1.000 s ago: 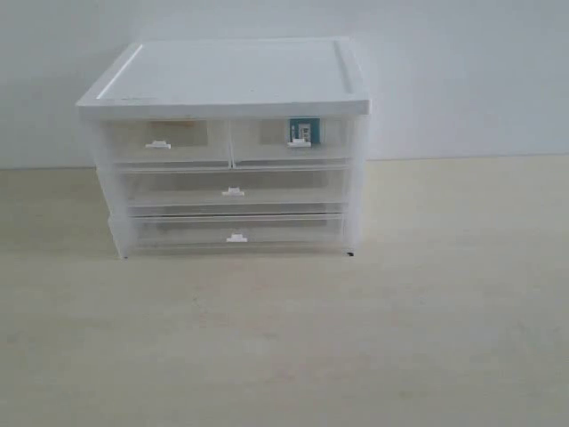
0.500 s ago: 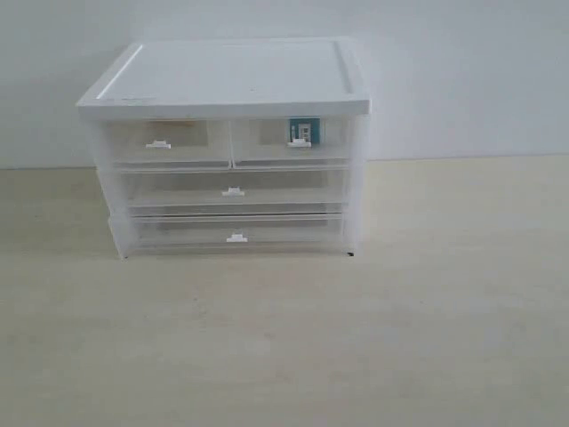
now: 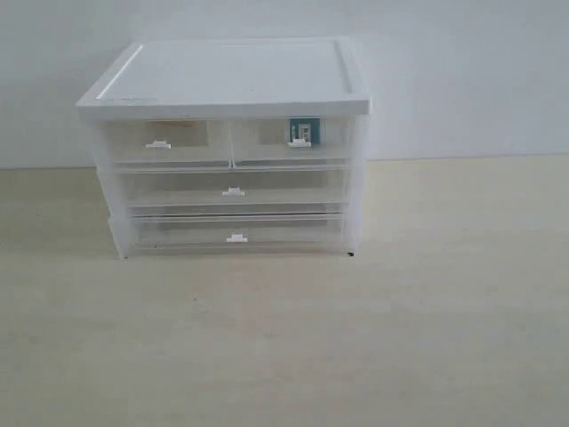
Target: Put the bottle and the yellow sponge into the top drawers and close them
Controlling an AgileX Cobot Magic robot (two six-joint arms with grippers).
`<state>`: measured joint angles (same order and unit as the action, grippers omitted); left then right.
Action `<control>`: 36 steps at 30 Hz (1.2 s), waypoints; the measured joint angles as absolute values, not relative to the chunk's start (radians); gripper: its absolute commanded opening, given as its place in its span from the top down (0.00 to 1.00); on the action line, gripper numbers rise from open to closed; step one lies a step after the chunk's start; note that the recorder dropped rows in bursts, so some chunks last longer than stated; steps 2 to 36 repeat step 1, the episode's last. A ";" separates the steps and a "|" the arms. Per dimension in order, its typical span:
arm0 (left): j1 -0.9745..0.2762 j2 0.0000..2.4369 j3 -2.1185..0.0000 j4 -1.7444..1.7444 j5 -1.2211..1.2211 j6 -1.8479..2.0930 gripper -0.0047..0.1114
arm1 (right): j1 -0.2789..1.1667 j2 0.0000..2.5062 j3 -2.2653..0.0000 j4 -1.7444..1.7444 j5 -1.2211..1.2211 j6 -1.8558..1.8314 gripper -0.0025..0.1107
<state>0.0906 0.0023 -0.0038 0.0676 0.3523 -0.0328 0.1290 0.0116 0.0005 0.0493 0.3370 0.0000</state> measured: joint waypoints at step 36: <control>0.091 0.002 -0.004 0.068 0.352 -0.033 0.93 | 0.129 0.012 0.000 0.049 0.337 0.000 0.98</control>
